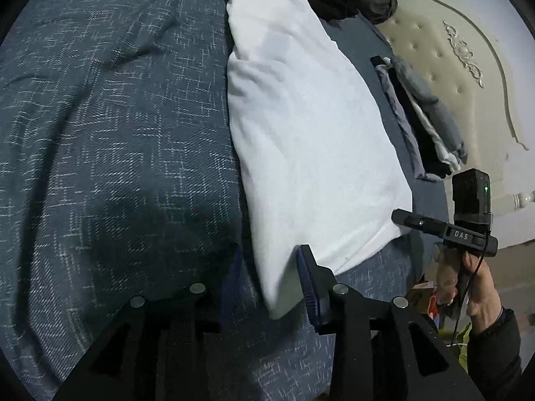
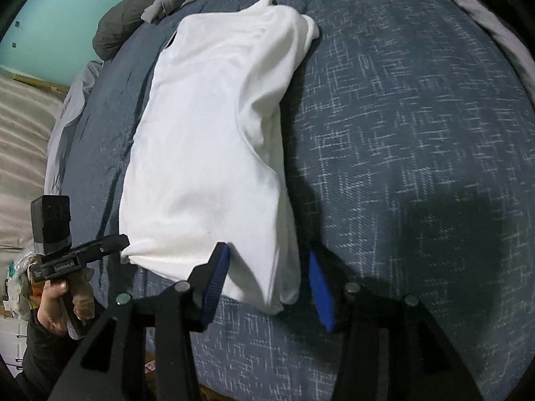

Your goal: Fold clothes

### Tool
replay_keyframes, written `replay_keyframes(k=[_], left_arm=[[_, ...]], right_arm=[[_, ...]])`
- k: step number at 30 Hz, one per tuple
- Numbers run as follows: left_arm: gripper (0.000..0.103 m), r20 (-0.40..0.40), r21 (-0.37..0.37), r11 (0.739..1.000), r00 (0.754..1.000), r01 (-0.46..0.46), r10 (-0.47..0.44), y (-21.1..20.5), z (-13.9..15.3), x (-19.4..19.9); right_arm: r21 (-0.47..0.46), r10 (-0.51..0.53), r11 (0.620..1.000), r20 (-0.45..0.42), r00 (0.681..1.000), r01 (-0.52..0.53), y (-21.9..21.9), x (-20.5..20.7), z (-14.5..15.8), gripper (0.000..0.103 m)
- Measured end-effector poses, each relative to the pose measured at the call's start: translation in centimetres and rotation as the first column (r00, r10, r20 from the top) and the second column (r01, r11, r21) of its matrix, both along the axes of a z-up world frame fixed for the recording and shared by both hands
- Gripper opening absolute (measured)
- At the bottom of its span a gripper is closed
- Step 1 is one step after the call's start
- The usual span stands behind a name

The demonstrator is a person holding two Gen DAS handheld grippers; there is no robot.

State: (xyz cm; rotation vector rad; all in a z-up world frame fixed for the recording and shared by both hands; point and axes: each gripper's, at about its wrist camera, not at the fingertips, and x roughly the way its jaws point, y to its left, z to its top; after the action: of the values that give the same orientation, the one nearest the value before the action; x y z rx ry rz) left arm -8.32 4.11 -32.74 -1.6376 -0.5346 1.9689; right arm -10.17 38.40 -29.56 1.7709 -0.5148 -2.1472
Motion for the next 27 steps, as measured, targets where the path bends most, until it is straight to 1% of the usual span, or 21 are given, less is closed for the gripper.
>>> replay_keyframes(k=[4,5,6,7,8,9,11,14,17,23,27], left_arm=[[0.035,-0.014,-0.005,1.0,1.0,-0.001,0.001,0.2,0.1,0.0],[0.031,-0.02,-0.009,1.0,1.0,0.004,-0.004,0.3,0.1,0.1],[0.018,-0.023,-0.009,1.0,1.0,0.008,-0.008,0.3,0.1,0.1],[0.013,-0.018,0.0,1.0,1.0,0.009,-0.009,0.3,0.0,0.2],[0.01,-0.014,0.005,1.0,1.0,0.009,-0.009,0.3,0.0,0.1],[0.007,-0.018,0.002,1.0,1.0,0.012,-0.012,0.5,0.1,0.1],[0.006,-0.034,-0.012,1.0,0.999,0.026,-0.027,1.0,0.6,0.2],[0.005,-0.061,-0.016,0.999,0.998,0.031,-0.032,1.0,1.9,0.0],[0.005,-0.088,-0.007,1.0,0.996,0.026,-0.027,0.7,3.6,-0.2],[0.005,-0.154,-0.01,0.999,0.987,0.039,-0.04,0.8,7.6,-1.1],[0.004,-0.202,-0.003,0.999,0.979,0.036,-0.036,1.0,10.9,-2.2]], right_arm=[[0.003,0.013,1.0,-0.001,1.0,-0.013,-0.5,-0.3,-0.2,0.048],[0.006,0.016,1.0,-0.002,1.0,-0.016,-0.5,-0.3,-0.3,0.045],[0.009,0.018,1.0,-0.002,1.0,-0.018,-0.6,-0.4,-0.3,0.042],[0.012,0.021,1.0,0.0,1.0,-0.021,-0.7,-0.4,-0.4,0.035],[0.014,0.031,0.999,-0.001,1.0,-0.031,-0.8,-0.4,-0.4,0.025],[0.016,0.041,0.999,-0.001,0.999,-0.041,-1.0,-0.4,-0.4,0.02],[0.02,0.053,0.998,-0.006,0.999,-0.052,-1.3,-0.3,-0.3,0.01],[-0.014,0.053,0.998,-0.023,0.998,-0.054,-1.2,-0.2,0.3,0.007],[-0.043,0.055,0.997,-0.05,0.997,-0.058,-0.9,-0.2,1.4,0.007],[-0.069,0.059,0.995,-0.123,0.991,-0.068,0.9,0.2,5.1,0.006],[-0.073,0.056,0.995,-0.179,0.982,-0.07,1.2,-1.0,8.4,0.006]])
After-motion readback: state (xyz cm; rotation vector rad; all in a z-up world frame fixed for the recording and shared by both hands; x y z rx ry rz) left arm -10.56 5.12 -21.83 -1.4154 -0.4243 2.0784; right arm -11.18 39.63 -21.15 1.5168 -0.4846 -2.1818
